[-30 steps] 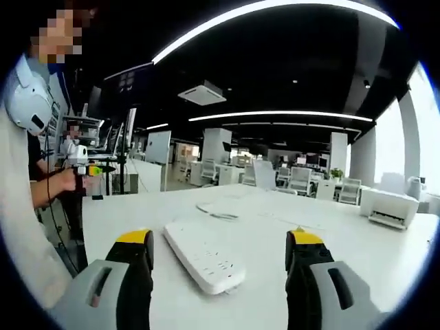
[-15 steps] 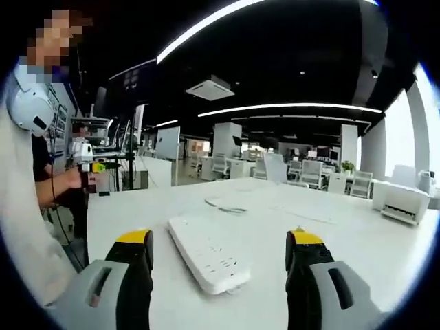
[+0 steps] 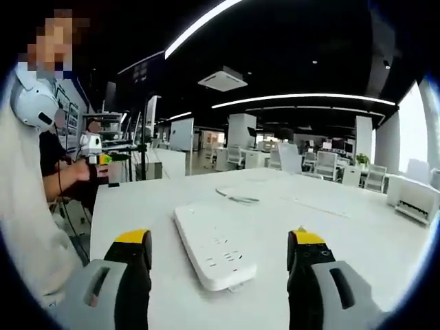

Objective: Pick up the power strip scattered on the table, fix it on the side mounting bracket of the table, and press the switch

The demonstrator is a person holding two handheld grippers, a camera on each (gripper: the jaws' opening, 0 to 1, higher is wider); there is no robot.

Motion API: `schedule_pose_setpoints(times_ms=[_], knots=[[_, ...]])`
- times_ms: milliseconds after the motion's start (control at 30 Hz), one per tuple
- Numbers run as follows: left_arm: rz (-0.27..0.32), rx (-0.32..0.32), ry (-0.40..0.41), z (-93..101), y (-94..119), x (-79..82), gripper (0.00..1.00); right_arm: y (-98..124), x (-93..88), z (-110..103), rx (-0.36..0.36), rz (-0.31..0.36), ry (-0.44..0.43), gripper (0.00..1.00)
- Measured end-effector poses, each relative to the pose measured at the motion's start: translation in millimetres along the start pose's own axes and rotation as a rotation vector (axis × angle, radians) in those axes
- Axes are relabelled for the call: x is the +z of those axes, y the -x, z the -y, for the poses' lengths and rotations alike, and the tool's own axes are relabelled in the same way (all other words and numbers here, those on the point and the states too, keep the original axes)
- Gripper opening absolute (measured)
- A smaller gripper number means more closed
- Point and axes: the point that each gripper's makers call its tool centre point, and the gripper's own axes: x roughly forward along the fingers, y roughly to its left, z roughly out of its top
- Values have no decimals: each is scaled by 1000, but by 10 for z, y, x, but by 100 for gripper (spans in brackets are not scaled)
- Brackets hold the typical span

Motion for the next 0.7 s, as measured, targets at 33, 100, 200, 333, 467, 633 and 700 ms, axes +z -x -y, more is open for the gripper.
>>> schedule_pose_setpoints(times_ms=[33, 100, 200, 333, 467, 633, 700], knots=[[0, 0, 0, 1, 1, 1, 88, -12, -13, 1, 2, -3, 1, 77], [1, 0, -1, 2, 3, 11, 88, -30, -32, 3, 6, -8, 1, 77], [4, 1, -3, -2, 7, 28, 88, -63, -53, 8, 12, -14, 0, 77], [3, 2, -3, -7, 7, 31, 88, -105, -79, 21, 20, -24, 0, 78], [1, 0, 0, -1, 1, 15, 88, -147, -113, 28, 36, -38, -8, 78], [-1, -2, 7, 5, -4, -10, 88, -200, -195, 47, 61, -70, -8, 78], [-3, -5, 8, 13, -4, -20, 88, -218, -228, 54, 68, -81, -10, 78]])
